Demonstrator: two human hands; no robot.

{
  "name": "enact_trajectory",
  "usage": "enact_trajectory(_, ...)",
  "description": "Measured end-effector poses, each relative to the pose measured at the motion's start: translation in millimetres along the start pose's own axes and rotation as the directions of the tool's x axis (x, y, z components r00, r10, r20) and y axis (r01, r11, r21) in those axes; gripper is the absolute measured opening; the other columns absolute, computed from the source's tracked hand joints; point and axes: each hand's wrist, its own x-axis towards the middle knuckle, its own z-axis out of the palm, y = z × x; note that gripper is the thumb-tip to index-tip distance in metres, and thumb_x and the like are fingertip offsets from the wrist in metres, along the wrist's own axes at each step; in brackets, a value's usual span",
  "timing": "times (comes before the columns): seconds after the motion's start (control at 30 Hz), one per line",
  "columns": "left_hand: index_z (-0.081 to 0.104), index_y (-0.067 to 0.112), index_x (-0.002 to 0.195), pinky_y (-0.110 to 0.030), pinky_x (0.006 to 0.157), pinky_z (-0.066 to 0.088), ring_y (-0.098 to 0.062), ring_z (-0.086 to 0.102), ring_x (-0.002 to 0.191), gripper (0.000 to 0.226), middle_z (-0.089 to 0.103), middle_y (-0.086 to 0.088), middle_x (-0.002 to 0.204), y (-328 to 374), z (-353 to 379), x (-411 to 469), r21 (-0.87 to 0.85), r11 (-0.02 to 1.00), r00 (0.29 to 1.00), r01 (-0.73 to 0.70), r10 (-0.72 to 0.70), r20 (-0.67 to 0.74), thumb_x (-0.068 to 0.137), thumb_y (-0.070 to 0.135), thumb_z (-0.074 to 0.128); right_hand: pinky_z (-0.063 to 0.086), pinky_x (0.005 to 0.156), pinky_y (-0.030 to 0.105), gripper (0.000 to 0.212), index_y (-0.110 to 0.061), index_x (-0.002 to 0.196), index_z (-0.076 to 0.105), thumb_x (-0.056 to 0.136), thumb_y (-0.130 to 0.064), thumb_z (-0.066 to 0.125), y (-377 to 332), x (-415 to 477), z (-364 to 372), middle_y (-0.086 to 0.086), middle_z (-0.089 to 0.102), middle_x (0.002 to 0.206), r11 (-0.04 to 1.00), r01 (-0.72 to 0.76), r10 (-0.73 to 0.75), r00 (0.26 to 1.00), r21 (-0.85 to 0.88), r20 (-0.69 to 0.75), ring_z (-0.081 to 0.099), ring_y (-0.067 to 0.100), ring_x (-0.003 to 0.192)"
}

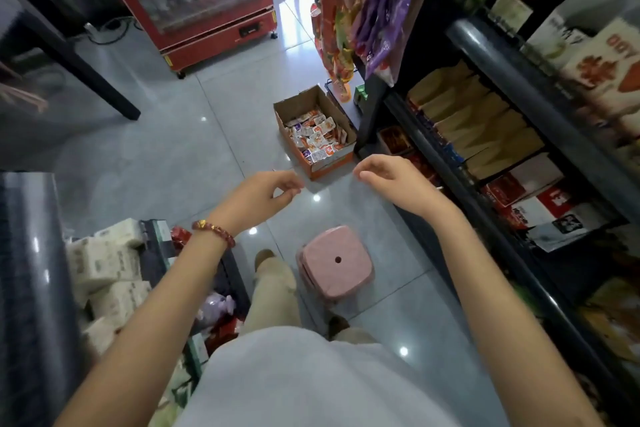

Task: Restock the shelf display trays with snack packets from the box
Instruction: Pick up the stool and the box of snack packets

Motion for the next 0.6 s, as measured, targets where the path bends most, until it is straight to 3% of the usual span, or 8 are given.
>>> enact_trajectory(0.17,0.064,0.018,0.113,-0.019,0.083,0.041,-0.01,0.061,0.101,0.022,0.067,0.004,0.11,-57,-52,75,0.037,0.997,0.995,-0.07,0.067,0.067,0.095,0.014,0.051,0.051,0.089,0.029,0.017,-0.022,0.105,0.067,0.095,-0.025,0.053,-23,77,18,-0.013,0.066,0.099,0.998,-0.051,0.052,0.997,0.032,-0.048,0.06,0.002,0.096)
enact_trajectory(0.37,0.064,0.017,0.114,-0.022,0.084,0.042,-0.011,0.06,0.101,0.023,0.067,0.005,0.111,-127,-143,170,0.011,0.988,0.98,-0.155,0.152,0.127,0.096,0.014,0.049,0.05,0.089,0.03,0.017,-0.02,0.103,0.067,0.095,-0.023,0.052,-87,193,29,-0.011,0.066,0.101,0.986,-0.143,0.153,0.98,0.083,-0.131,0.061,0.003,0.096)
enact_trajectory(0.53,0.066,0.021,0.11,-0.023,0.08,0.04,-0.012,0.059,0.102,0.023,0.067,0.006,0.111,-176,-205,223,-0.02,0.981,0.974,-0.195,0.196,0.117,0.096,0.014,0.05,0.049,0.087,0.023,0.016,-0.021,0.103,0.067,0.095,-0.021,0.053,-137,263,22,-0.012,0.067,0.101,0.974,-0.19,0.209,0.962,0.121,-0.173,0.061,0.0,0.095)
enact_trajectory(0.6,0.066,0.024,0.108,-0.032,0.084,0.047,-0.013,0.06,0.101,0.022,0.067,0.007,0.108,-194,-225,241,-0.046,0.981,0.975,-0.189,0.193,0.107,0.096,0.015,0.05,0.048,0.085,0.019,0.016,-0.022,0.102,0.067,0.095,-0.02,0.054,-148,280,21,-0.014,0.067,0.099,0.967,-0.201,0.228,0.956,0.156,-0.184,0.062,-0.003,0.093)
